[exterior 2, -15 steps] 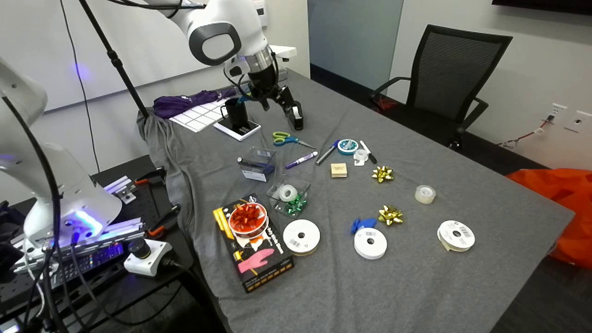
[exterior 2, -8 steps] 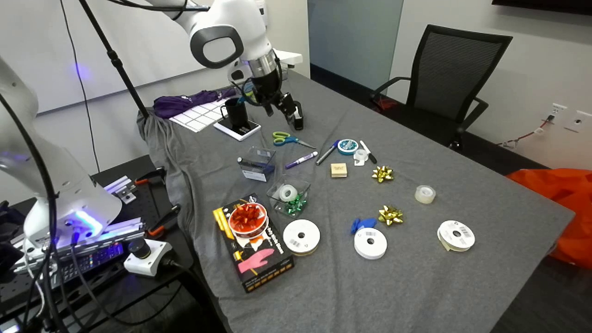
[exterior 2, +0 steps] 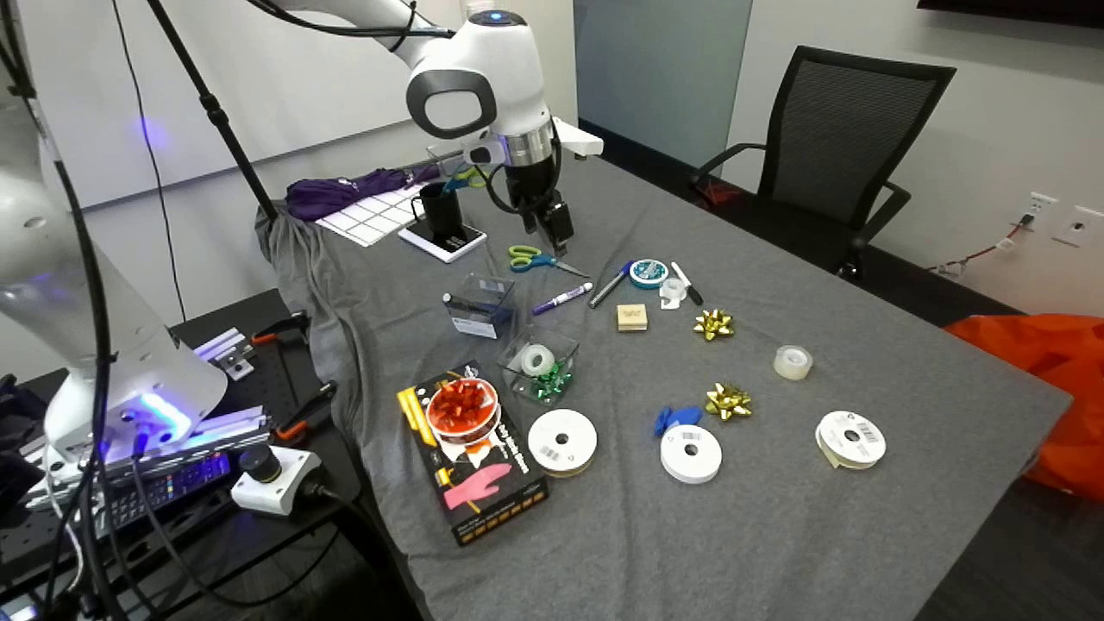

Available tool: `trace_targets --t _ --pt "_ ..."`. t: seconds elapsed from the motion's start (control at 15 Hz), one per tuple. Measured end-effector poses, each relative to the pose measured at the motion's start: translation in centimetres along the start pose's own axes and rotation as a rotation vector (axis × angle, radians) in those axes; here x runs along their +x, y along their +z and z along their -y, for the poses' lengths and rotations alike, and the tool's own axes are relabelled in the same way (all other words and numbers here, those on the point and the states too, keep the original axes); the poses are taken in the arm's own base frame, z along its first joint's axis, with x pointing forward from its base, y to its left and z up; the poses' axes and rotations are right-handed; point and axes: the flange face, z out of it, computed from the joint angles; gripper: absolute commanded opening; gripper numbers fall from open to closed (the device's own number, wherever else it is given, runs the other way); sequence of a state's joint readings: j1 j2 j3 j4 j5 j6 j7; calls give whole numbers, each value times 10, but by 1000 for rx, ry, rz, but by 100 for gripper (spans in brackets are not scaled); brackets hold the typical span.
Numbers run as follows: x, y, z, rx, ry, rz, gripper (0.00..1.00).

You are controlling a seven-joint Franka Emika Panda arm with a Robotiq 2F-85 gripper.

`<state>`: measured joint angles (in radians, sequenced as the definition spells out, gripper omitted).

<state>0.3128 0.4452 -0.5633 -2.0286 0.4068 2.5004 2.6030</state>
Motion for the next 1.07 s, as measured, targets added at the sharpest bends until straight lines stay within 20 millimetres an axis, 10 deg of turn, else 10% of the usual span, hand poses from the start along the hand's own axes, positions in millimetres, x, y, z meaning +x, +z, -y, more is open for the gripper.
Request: trace_targets --t 0.4,1.07 --pt "-27 40 -51 -51 -21 -88 100" --pt "-29 50 -26 -27 3 -110 100"
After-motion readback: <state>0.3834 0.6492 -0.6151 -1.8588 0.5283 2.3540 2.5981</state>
